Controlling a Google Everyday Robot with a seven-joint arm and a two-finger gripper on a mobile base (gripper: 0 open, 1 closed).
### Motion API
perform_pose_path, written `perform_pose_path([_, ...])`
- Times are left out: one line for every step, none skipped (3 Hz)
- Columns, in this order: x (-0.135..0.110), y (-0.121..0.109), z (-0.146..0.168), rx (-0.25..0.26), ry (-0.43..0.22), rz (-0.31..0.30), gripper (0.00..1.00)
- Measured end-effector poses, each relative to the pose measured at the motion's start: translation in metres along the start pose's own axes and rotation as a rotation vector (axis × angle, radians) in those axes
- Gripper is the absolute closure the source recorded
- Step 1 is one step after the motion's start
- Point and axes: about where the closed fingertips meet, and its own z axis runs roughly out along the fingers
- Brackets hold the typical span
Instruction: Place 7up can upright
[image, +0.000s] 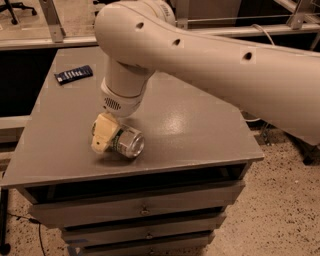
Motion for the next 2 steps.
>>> perform_pose_path([-0.004,0.0019,0.0073,0.018,0.013,0.021,0.41])
perform_pose_path([-0.0072,0.0006,0.0099,0.026,0.018,0.029,0.64])
